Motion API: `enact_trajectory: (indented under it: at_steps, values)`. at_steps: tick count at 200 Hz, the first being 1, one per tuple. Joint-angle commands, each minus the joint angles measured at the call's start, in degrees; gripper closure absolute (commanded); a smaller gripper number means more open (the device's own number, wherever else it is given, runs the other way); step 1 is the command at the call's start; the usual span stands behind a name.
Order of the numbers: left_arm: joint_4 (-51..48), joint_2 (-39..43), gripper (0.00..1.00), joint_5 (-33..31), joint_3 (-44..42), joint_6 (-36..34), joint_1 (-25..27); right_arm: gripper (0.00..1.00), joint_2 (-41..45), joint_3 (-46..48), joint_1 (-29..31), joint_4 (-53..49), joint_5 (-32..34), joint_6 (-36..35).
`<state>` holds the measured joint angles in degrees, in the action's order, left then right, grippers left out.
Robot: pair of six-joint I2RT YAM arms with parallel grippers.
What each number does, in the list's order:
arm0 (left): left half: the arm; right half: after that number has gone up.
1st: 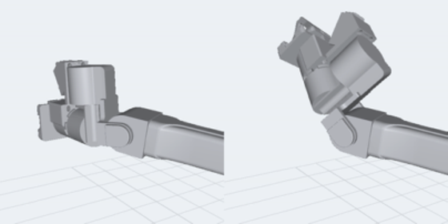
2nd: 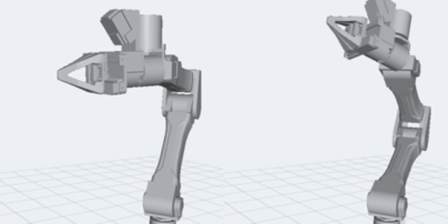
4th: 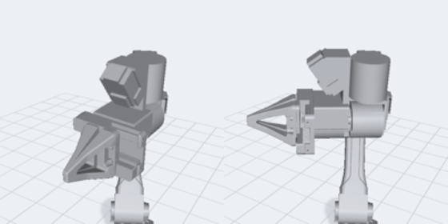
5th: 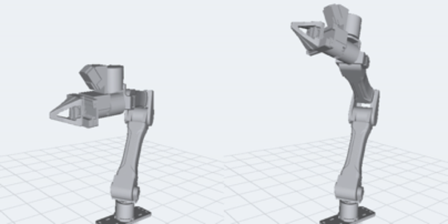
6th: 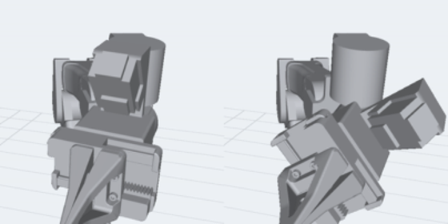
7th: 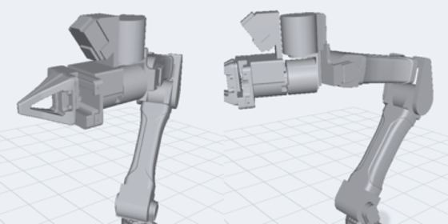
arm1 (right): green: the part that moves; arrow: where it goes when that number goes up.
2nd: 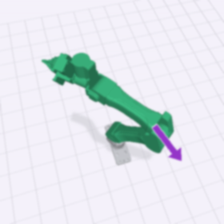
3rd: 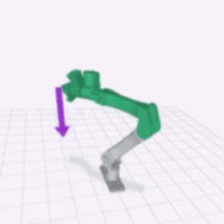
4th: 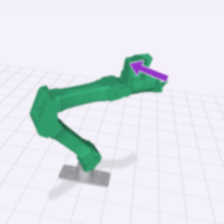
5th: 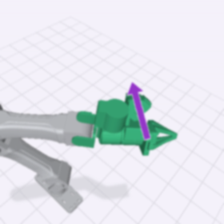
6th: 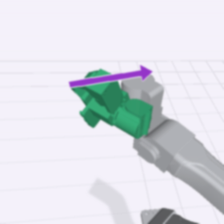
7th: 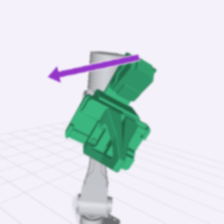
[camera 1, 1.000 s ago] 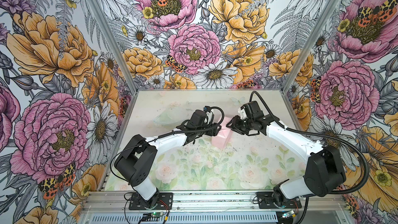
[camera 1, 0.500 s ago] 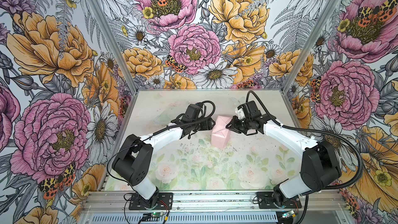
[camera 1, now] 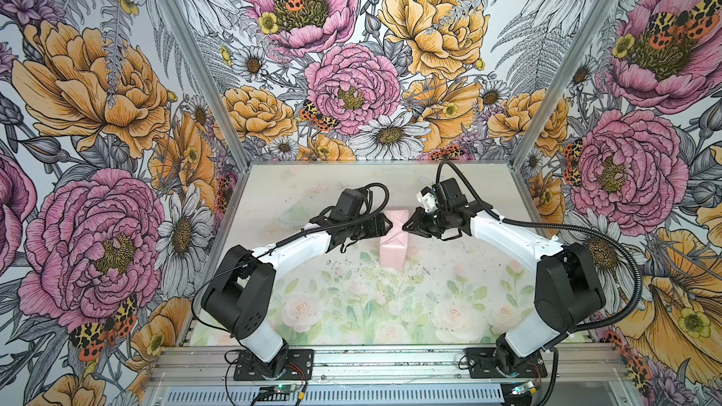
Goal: Wrap the gift box in paper
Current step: 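Move the right gripper to the tape dispenser while left gripper holds the box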
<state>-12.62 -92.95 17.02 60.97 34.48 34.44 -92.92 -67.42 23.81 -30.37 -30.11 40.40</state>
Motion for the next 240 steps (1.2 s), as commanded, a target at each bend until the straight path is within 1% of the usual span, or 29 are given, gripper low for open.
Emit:
enact_trajectory:
  at_steps: [1, 17, 43, 74, 91, 113, 130, 155, 171, 240]
  values:
    - [0.7, -2.6, 0.28, -0.5, -0.5, 0.3, 1.0, 0.81, -1.1, 1.0, 0.8, -2.9, 1.6, -1.0]
    - [0.6, -3.5, 0.28, -1.0, -0.9, -0.1, 1.4, 0.81, -1.1, 1.1, 0.8, -2.9, 2.0, -1.0]
    - [-1.1, -4.7, 0.28, -3.7, -1.2, -1.6, 2.2, 0.81, -1.1, 0.6, 0.8, -2.9, 2.1, -1.3]
    - [-3.2, -6.2, 0.30, -7.2, -1.8, -3.9, 2.9, 0.74, 1.5, -0.1, -0.9, -3.0, 1.1, -2.7]
    - [-4.9, -6.5, 0.30, -9.1, -2.1, -5.2, 3.0, 0.70, 5.1, 0.4, -4.3, -3.0, 0.3, -4.9]
    - [-5.9, -6.6, 0.30, -9.8, -2.5, -6.1, 3.1, 0.66, 9.6, 1.1, -11.5, -3.0, -0.9, -9.1]
    - [-6.2, -6.3, 0.30, -10.0, -2.7, -6.4, 3.2, 0.66, 10.3, 0.4, -17.0, -3.8, -2.4, -13.4]
    - [-6.5, -5.9, 0.30, -10.4, -2.7, -6.5, 3.2, 0.66, 6.5, -2.9, -23.2, -6.8, -3.2, -20.8]
    - [-6.6, -5.6, 0.30, -10.4, -2.7, -6.5, 3.3, 0.66, 2.8, -5.7, -25.9, -8.3, -2.7, -25.0]
    - [-6.7, -5.4, 0.30, -10.2, -2.3, -6.0, 3.4, 0.68, -13.2, -17.9, -32.3, -11.5, 1.3, -37.6]
